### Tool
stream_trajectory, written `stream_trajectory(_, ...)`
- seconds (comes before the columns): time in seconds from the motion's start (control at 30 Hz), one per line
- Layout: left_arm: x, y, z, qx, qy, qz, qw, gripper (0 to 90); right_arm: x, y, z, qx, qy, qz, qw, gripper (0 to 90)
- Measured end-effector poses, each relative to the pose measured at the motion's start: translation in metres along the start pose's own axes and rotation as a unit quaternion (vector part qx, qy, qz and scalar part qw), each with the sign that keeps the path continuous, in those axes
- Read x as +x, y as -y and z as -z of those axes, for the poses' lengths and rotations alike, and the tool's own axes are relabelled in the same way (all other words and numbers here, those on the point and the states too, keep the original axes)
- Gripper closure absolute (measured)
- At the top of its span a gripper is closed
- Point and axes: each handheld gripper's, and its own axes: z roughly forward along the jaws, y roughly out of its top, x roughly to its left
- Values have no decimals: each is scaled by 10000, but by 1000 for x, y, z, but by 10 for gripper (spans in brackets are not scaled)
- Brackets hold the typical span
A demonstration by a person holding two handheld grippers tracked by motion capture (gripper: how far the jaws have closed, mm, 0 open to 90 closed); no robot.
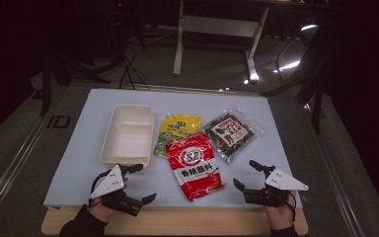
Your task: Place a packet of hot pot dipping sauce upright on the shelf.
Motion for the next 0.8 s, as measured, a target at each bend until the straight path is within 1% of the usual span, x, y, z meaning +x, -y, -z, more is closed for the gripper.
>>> stream_trajectory(0.03, 0, 0, 0, 0, 0, 0, 10000, 20, 0, 0, 0, 0, 0, 0, 10000, 157)
stream_trajectory(0.07, -1, 0, -2, -58, 67, 70, 9999, 20, 0, -2, 0, 39, -9, -27, 10000, 156)
stream_trajectory(0.1, -2, 0, -2, -96, 90, 49, 9999, 20, 0, -3, 0, 69, -57, -63, 9999, 156)
stream_trajectory(0.13, -3, 0, -3, -105, 155, 34, 9998, 20, 0, -4, 1, 149, -58, -86, 9998, 156)
stream_trajectory(0.17, -4, 0, -4, -62, 205, -40, 9998, 20, 1, -5, 1, 217, 45, -25, 9998, 157)
stream_trajectory(0.23, -4, 0, -4, -62, 205, -40, 9998, 21, 1, -7, 2, 219, 51, 10, 9997, 157)
stream_trajectory(0.27, -6, 0, -6, -84, 292, -193, 9994, 33, 2, -11, 3, 222, -64, 18, 9997, 156)
stream_trajectory(0.3, -6, 0, -6, -84, 327, -150, 9993, 33, 2, -13, 3, 231, -66, 51, 9997, 156)
stream_trajectory(0.33, -6, -1, -7, -24, 327, -106, 9994, 34, 3, -15, 4, 237, -119, 63, 9996, 151)
stream_trajectory(0.4, -7, -1, -7, -17, 315, -96, 9995, 34, 3, -18, 4, 242, -191, 14, 9995, 140)
stream_trajectory(0.43, -7, -1, -7, -12, 302, -121, 9995, 34, 3, -21, 4, 315, -208, 59, 9993, 138)
stream_trajectory(0.47, -7, -2, -7, -7, 291, -155, 9995, 34, 3, -21, 4, 315, -208, 59, 9993, 138)
stream_trajectory(0.5, -8, -2, -7, -63, 279, -224, 9993, 34, 2, -26, 5, 282, -275, 103, 9992, 138)
stream_trajectory(0.53, -8, -3, -7, -90, 347, -170, 9992, 34, 2, -28, 6, 311, -350, 70, 9989, 138)
stream_trajectory(0.57, -7, -3, -6, -91, 411, -102, 9991, 35, 2, -31, 7, 290, -351, 112, 9989, 139)
stream_trajectory(0.6, -7, -3, -6, -91, 411, -102, 9991, 36, 2, -34, 7, 302, -350, 170, 9988, 139)
stream_trajectory(0.63, -7, -4, -6, -51, 464, -29, 9989, 36, 1, -37, 7, 333, -368, 214, 9985, 139)
stream_trajectory(0.7, -7, -5, -6, -47, 462, 6, 9989, 36, 0, -43, 6, 369, -392, 312, 9981, 139)
stream_trajectory(0.73, -7, -5, -6, -61, 473, 24, 9989, 36, 0, -43, 6, 369, -392, 312, 9981, 139)
stream_trajectory(0.77, -7, -6, -6, 39, 413, 17, 9991, 36, -1, -46, 5, 373, -398, 375, 9978, 139)
stream_trajectory(0.8, -8, -6, -6, 67, 376, 20, 9993, 36, -3, -50, 3, 372, -388, 413, 9977, 139)
